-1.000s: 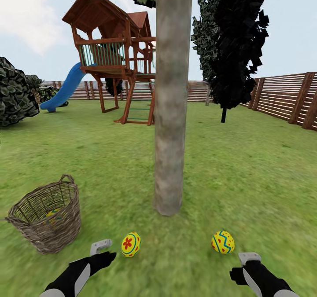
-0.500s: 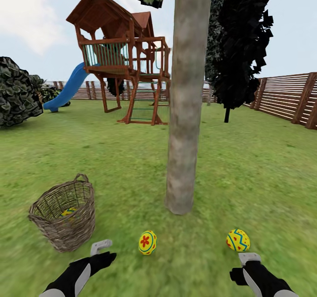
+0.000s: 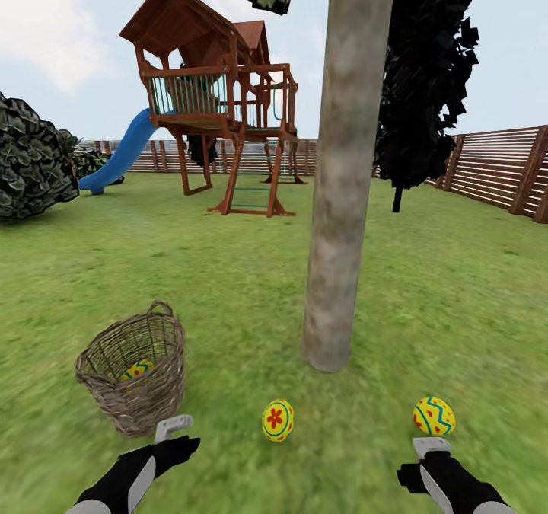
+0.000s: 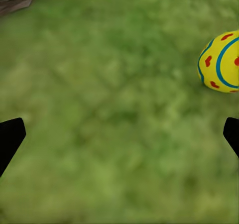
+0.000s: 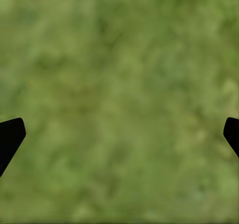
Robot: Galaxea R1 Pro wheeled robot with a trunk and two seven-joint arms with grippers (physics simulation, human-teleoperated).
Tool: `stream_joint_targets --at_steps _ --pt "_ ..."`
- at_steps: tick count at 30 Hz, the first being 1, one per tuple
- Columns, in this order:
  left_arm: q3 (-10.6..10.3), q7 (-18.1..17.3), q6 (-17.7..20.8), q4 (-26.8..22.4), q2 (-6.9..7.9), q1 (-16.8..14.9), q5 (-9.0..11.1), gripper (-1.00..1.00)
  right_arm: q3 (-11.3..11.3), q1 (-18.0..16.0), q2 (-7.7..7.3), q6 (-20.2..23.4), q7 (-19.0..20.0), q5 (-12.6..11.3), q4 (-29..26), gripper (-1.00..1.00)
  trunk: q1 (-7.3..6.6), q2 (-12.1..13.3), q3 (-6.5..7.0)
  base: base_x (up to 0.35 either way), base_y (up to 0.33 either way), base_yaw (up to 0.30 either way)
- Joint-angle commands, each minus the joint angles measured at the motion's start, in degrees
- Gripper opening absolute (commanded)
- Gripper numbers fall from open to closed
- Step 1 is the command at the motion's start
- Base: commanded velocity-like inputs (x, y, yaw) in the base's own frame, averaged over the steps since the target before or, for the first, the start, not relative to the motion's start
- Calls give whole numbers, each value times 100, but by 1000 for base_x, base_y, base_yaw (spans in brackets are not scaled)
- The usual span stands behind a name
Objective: Take the three Easter eggs out of the wicker basket on the lawn in the garden, then place them on the lawn next to a single tree (choose any tree) so that all three eggs are next to the same tree and none are left in the basket.
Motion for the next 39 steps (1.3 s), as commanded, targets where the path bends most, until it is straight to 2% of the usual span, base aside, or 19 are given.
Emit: stream_joint_targets --at_steps 1,17,25,32,35,39 --pt "44 -29 44 -9 -6 -1 17 100 48 -1 -5 34 -33 -45 -11 100 -24 39 12 -2 23 0" --pt "95 -26 62 -23 -2 -1 67 100 48 -1 -8 34 -33 -48 -11 100 -375 681 300 1 3 0" --pt "85 -44 37 -19 -22 -1 54 100 48 -1 -6 34 -33 -45 -11 100 -551 1002 443 169 105 0" --pt "70 -54 34 -17 -27 -1 48 100 48 -1 -5 29 -33 -37 -11 100 -705 1282 569 44 244 0" --pt "61 -57 34 -17 -27 -1 44 100 48 -1 -5 31 -33 -37 -11 100 -705 1282 569 3 318 0" --pt "49 -76 18 -11 -31 -1 43 100 48 -1 -5 29 -33 -38 -11 100 -793 1443 641 1 329 0"
